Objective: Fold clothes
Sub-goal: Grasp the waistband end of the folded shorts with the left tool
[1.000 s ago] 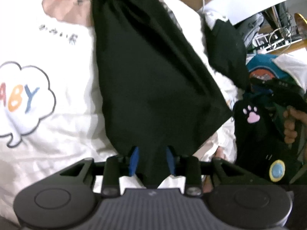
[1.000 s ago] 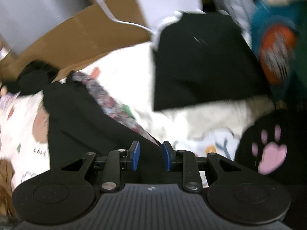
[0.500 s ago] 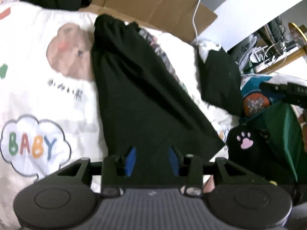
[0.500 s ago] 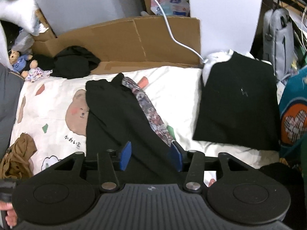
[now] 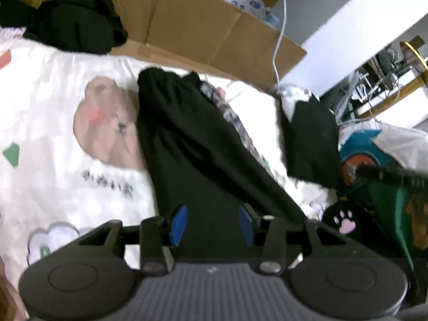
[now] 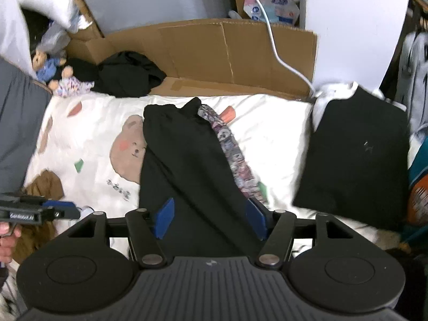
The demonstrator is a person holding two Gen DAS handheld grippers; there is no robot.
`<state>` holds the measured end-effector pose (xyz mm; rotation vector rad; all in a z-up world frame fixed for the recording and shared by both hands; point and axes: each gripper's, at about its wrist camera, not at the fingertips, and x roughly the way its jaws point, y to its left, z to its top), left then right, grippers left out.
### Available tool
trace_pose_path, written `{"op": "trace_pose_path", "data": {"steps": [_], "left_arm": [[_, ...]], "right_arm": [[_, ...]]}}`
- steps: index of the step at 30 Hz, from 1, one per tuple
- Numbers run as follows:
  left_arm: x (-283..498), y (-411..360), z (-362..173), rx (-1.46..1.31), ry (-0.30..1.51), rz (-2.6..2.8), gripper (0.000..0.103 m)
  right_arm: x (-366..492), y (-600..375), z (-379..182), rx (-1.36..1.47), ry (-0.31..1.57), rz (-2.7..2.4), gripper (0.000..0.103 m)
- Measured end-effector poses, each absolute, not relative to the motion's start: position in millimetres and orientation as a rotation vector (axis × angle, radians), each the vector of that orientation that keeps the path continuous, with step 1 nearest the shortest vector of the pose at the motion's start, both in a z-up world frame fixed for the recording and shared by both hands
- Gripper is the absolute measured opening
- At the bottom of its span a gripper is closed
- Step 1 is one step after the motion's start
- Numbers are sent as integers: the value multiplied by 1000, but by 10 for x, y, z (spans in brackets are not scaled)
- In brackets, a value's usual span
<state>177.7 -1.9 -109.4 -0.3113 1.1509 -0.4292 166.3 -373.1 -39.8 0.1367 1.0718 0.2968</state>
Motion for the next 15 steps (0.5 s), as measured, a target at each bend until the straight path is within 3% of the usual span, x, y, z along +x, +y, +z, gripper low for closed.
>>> {"op": "trace_pose_path", "data": {"steps": [9, 15], "left_arm": [[2423, -35, -1186, -314, 1092, -364, 53], [2897, -365, -1242, -180, 1012, -394, 63]], "right_arm": [[1863, -3619, -732, 73, 1035, 356, 66], [2153, -3662, -1160, 42, 1025, 389, 66]]}}
